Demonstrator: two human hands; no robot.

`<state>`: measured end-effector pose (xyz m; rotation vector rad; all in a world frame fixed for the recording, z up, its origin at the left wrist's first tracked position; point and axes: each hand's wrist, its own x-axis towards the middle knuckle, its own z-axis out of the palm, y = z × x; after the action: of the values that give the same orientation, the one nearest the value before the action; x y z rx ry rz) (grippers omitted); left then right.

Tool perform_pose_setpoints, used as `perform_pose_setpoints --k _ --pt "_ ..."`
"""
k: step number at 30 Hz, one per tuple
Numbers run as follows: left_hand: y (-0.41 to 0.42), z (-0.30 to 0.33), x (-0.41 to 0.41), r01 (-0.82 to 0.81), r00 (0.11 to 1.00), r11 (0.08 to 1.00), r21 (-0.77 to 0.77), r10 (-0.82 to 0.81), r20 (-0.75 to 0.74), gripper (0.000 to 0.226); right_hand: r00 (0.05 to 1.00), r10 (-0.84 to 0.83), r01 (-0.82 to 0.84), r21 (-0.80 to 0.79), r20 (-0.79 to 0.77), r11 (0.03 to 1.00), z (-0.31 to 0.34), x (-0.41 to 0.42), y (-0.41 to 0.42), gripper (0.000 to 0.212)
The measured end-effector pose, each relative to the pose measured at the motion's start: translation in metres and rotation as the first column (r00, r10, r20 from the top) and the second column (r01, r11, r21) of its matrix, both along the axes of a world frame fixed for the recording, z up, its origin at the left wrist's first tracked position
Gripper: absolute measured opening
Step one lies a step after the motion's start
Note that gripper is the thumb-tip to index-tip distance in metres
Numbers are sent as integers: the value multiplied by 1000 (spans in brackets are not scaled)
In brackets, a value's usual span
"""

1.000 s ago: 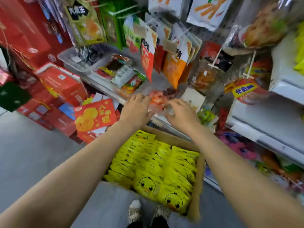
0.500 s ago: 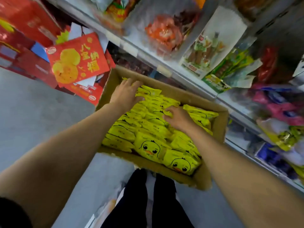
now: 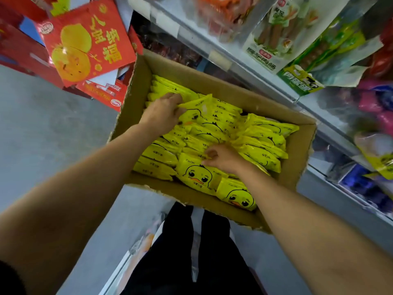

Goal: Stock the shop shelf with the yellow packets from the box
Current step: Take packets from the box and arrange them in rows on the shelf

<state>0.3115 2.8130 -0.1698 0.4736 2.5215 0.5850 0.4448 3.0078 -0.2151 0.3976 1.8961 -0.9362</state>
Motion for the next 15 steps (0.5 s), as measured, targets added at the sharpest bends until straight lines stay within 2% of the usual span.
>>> perform_pose_setpoints --k 4,9,11,13,15 --pt "-10 1 25 40 980 999 21 -44 196 31 966 258 -255 100 -14 962 -7 -2 -12 42" --pt "-20 -3 43 -198 927 980 -36 198 320 27 902 430 -410 254 -29 876 -5 4 -21 30" --pt "-22 2 43 -261 910 964 -50 263 320 29 932 358 -338 224 -58 914 -2 8 -21 27" --pt "-23 10 40 -319 890 946 -53 319 326 30 979 197 -191 107 -50 976 5 9 -16 31" --pt "-26 20 34 -414 845 910 -21 393 362 31 998 58 -57 4 -23 998 19 9 -7 40"
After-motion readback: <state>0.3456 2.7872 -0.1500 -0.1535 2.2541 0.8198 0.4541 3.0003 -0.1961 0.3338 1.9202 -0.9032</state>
